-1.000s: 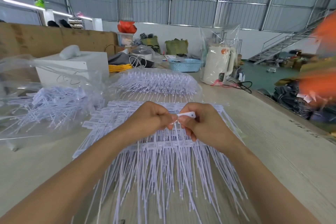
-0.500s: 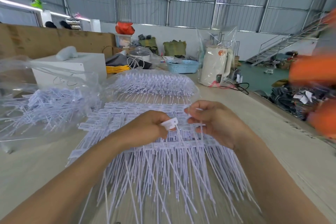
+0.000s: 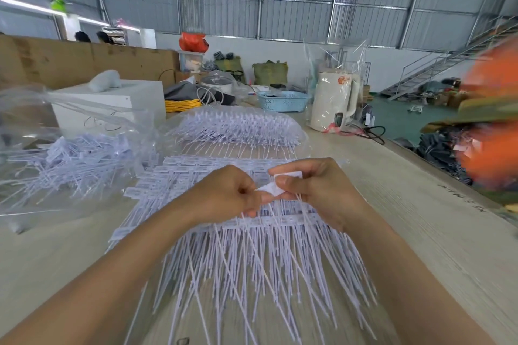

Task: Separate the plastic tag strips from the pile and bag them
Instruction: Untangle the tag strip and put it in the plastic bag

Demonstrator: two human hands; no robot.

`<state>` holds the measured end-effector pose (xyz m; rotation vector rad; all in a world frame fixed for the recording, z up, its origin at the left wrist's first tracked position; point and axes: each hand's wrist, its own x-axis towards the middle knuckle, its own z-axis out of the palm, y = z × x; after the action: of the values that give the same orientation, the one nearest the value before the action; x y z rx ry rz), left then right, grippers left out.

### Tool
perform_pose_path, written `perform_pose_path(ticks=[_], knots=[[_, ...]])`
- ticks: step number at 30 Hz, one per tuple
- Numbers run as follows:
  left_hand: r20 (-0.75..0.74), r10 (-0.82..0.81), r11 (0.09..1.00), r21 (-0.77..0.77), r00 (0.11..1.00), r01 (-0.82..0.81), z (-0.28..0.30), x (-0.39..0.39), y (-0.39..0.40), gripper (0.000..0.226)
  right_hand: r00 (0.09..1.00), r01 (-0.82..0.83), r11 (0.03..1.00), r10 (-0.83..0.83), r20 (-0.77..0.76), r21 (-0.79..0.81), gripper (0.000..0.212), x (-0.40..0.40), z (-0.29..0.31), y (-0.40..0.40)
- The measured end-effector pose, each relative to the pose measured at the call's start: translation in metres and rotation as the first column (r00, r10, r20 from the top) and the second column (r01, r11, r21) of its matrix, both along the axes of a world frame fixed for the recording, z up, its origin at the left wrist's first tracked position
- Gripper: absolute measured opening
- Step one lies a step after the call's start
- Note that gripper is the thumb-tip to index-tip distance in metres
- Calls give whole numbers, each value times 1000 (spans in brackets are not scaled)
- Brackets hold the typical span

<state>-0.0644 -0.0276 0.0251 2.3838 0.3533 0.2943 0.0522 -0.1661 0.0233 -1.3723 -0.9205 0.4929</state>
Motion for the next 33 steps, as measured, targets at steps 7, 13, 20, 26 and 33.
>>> perform_pose_path(ticks=[7,13,20,26,33], knots=[[150,33,998,55,988,-42,-3,6,-1,31,960,-2,970,71,271,-244,16,-3,-2,-4],[177,89,938,-347,980,-22,6,5,-3,39,770,277,955,-158,618,-101,23,-8,-4,4],[122,19,972,-237,992,10,5,-1,6,42,942,326,944,-320,-100,43,19,31,19,-31],[55,-21,995,-94,998,26,-3,2,6,19,990,47,995,-57,-129,-82,17,11,15,-20],[74,-104,983,160,992,91,-7,4,-6,9,989,-70,987,87,116,-147,11,-9,-3,1]])
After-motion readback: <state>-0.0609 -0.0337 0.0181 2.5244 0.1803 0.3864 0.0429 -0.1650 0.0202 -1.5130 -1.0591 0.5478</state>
